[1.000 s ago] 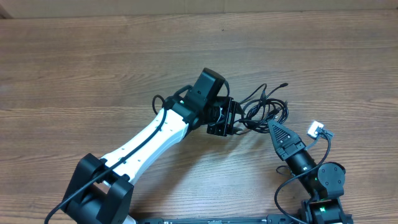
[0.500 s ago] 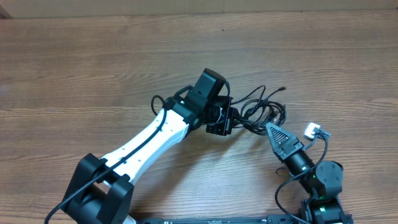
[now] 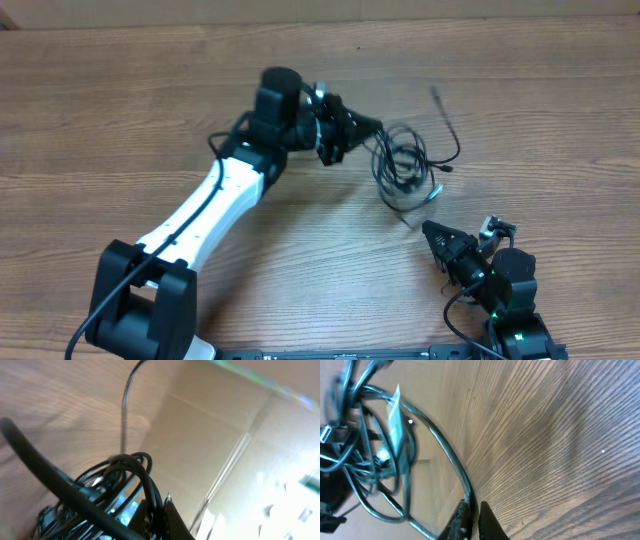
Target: Untangle cables
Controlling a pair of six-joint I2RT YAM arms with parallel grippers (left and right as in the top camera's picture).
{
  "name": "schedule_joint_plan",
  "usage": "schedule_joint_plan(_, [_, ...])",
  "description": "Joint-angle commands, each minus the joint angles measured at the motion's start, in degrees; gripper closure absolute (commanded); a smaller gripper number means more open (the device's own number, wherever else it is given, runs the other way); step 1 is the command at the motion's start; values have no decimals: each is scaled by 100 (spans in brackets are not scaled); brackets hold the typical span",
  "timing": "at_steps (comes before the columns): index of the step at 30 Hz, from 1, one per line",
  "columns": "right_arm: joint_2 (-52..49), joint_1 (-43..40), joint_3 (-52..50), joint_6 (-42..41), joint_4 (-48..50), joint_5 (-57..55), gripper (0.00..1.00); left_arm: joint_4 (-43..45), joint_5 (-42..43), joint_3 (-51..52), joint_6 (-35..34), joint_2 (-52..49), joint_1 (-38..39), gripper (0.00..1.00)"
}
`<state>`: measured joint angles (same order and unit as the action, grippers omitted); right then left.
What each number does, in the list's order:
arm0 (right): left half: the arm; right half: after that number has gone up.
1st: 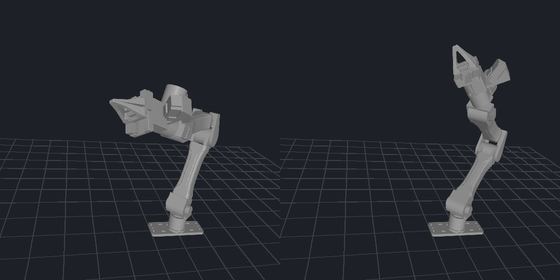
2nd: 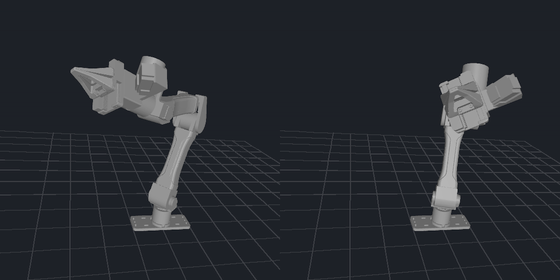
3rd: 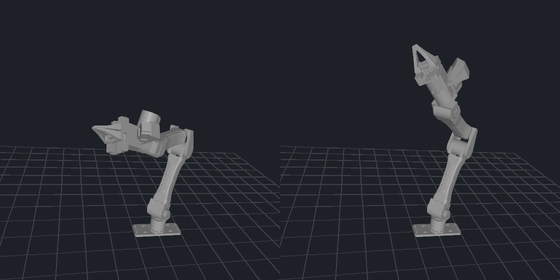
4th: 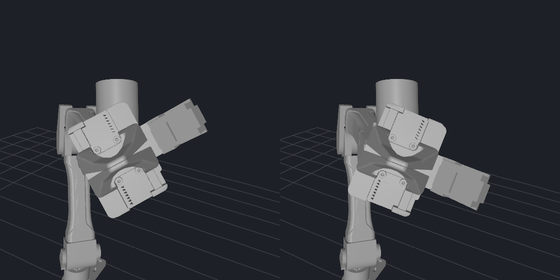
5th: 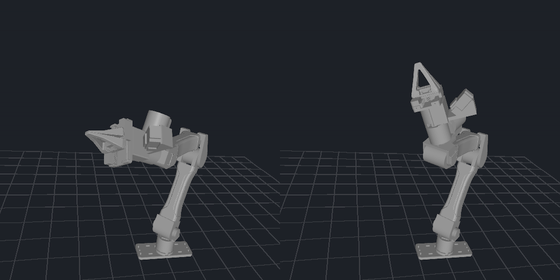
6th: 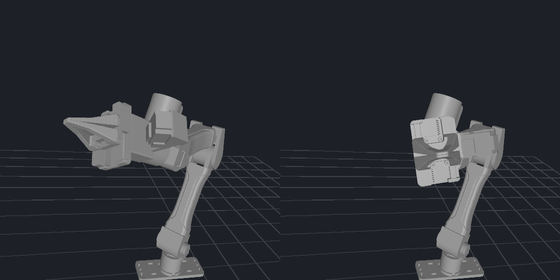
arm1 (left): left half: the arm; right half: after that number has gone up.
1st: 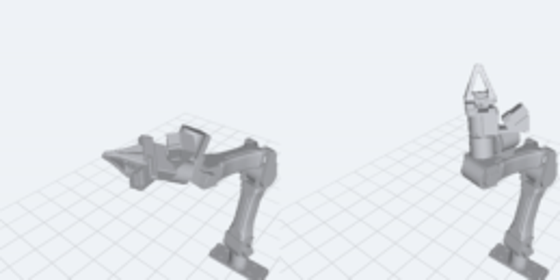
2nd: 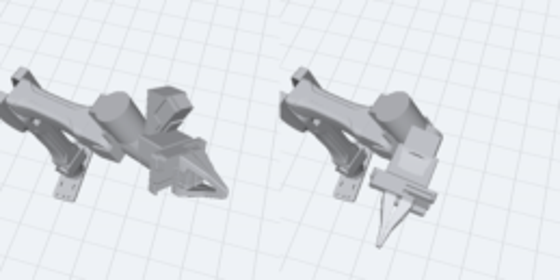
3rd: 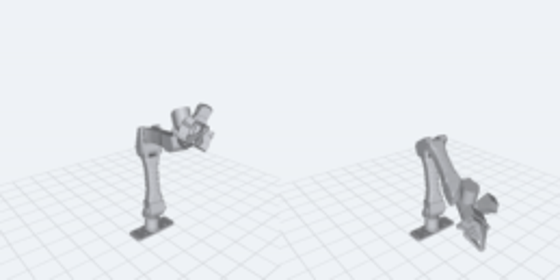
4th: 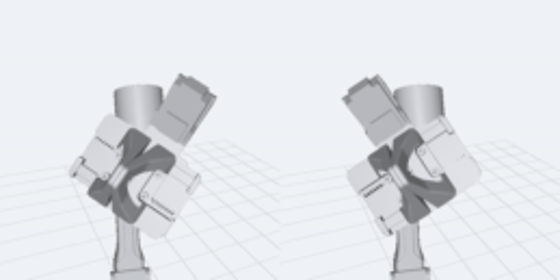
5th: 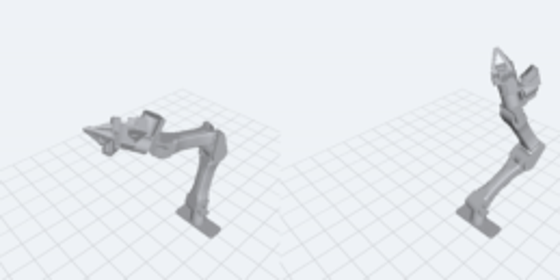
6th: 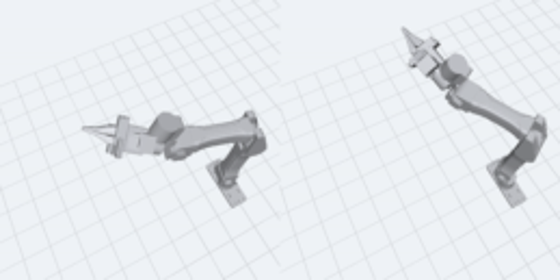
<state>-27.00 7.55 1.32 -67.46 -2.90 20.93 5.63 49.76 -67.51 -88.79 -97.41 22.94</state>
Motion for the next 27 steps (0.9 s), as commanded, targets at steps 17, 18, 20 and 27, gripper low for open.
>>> schedule_joint_plan(17, [-24,-7,-74,1397,-2,-2323,96,299,1180,-177,1860,356,-992,96])
schedule_joint_plan(18, [-24,-7,-39,1401,2,-2485,96,223,1156,-177,1965,391,-1029,96])
schedule_joint_plan(20, [-24,-7,101,1412,44,-2618,96,13,1001,-177,2173,501,-1106,96])
schedule_joint_plan(27, [-70,-17,1126,2284,-138,-2647,90,-960,37,-179,2824,1003,-1305,96])
